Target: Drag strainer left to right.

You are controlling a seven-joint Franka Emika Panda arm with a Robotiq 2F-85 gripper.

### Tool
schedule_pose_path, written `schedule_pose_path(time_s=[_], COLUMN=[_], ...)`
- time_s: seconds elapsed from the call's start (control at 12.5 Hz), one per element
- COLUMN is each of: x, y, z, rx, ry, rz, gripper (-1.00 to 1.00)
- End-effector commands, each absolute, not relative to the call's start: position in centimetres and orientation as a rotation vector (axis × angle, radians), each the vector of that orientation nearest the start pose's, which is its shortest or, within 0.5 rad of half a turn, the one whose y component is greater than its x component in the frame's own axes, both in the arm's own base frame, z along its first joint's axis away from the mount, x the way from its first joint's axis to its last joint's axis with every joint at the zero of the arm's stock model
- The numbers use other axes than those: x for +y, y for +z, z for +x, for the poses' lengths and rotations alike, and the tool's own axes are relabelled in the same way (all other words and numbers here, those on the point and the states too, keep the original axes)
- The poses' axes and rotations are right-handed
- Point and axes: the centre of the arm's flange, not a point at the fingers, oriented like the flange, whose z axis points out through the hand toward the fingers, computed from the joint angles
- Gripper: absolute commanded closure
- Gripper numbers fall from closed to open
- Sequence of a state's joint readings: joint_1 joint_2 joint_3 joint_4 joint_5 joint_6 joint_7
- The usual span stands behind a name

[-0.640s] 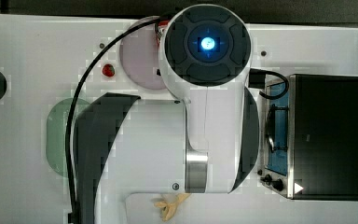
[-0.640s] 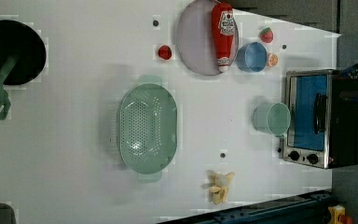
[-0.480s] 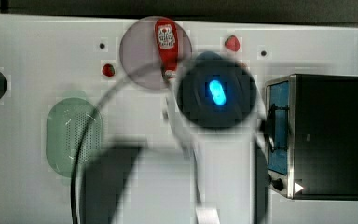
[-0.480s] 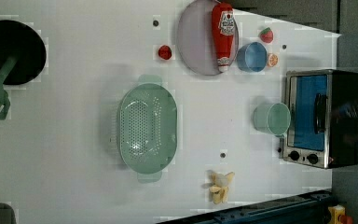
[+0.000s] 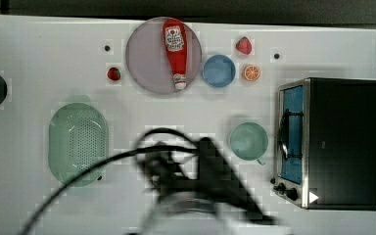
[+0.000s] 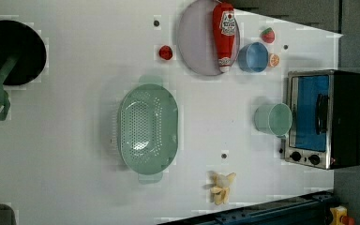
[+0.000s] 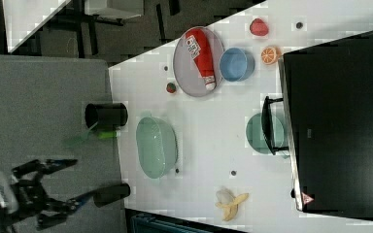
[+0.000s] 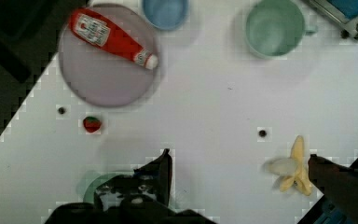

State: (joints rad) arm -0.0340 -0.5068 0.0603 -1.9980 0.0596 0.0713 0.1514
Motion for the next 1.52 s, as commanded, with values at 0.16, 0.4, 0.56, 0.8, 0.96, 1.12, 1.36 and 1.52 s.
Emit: schedule_pose_path(time_s=[0.16,0.4,0.56,0.8,0.96,1.12,1.36,1.52], x=[16.7,25.1,29.3,33.0,33.9,34.3,34.3,34.2], y=[56.5,52.0,48.0,41.2,36.8,32.4,26.5,23.3], z=[43.4,44.0,44.3,44.7,45.1,45.6,46.5,47.2], rx=[1.461,1.598,1.754,2.005,2.113,2.175,2.169,2.163], ry=[0.024,-0.024,0.01,0.119,0.163,0.182,0.232,0.275], rz=[-2.847,-2.74,-2.614,-2.425,-2.342,-2.311,-2.303,-2.255], gripper=[-1.0,-1.0,-1.0,-1.0,-1.0,-1.0,-1.0,-1.0])
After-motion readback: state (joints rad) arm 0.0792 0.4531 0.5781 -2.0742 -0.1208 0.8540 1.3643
